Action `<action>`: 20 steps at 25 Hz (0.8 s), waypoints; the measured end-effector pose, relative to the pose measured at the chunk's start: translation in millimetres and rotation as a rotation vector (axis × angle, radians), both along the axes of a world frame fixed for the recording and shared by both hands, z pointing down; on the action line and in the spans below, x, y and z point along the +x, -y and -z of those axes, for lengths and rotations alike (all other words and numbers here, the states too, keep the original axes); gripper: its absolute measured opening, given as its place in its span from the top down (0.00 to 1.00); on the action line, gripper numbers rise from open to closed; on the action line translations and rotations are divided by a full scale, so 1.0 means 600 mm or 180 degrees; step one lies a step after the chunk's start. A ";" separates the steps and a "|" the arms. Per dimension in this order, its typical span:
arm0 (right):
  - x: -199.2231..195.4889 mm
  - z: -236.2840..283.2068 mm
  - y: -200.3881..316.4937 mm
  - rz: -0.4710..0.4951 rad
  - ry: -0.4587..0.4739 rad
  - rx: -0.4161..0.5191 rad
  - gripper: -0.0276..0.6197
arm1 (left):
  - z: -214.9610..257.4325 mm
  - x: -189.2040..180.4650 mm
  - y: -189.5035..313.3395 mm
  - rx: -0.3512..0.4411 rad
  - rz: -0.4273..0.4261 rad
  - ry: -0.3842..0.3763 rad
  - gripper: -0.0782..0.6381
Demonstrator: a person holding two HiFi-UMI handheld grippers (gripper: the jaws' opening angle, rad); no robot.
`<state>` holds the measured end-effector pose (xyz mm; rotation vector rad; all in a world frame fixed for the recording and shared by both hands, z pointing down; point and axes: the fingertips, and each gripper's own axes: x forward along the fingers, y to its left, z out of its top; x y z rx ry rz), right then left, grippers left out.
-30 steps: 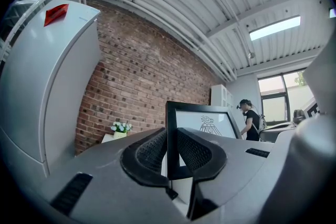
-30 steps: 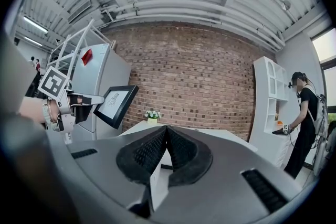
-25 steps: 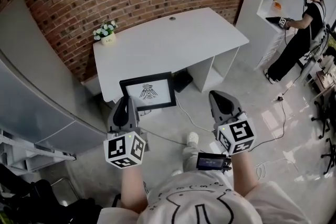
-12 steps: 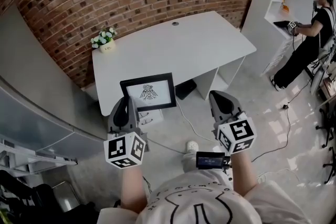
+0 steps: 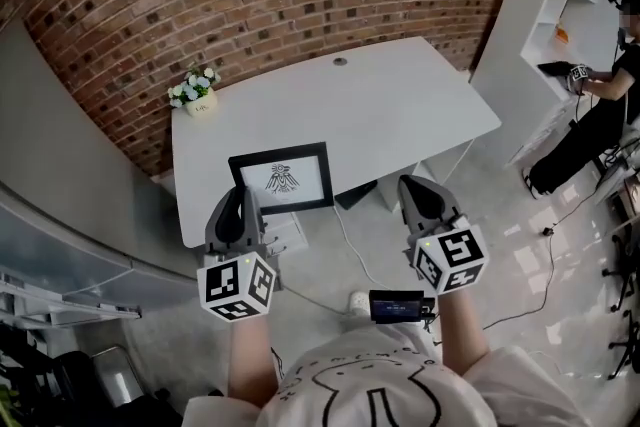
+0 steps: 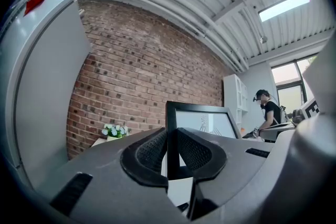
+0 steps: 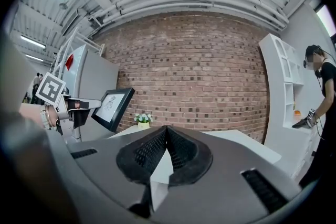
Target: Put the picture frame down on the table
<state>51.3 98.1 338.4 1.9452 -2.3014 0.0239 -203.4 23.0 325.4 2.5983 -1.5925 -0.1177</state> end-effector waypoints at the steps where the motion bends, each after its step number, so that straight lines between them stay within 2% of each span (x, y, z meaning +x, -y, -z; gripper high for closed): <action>1: 0.007 0.002 0.015 0.0036 -0.0007 0.0003 0.93 | -0.002 0.007 0.010 -0.0010 0.0027 -0.0004 0.79; 6: 0.044 0.013 0.077 0.0189 -0.0114 0.0035 0.93 | -0.008 0.046 0.060 -0.0045 0.0164 -0.0050 0.79; 13: 0.123 0.025 0.138 0.0139 -0.0056 0.0077 0.93 | -0.016 0.083 0.099 -0.0062 0.0325 -0.0073 0.79; 20: 0.138 0.007 0.167 0.0166 -0.0031 0.0024 0.93 | -0.038 0.086 0.124 -0.0149 0.0406 -0.0064 0.79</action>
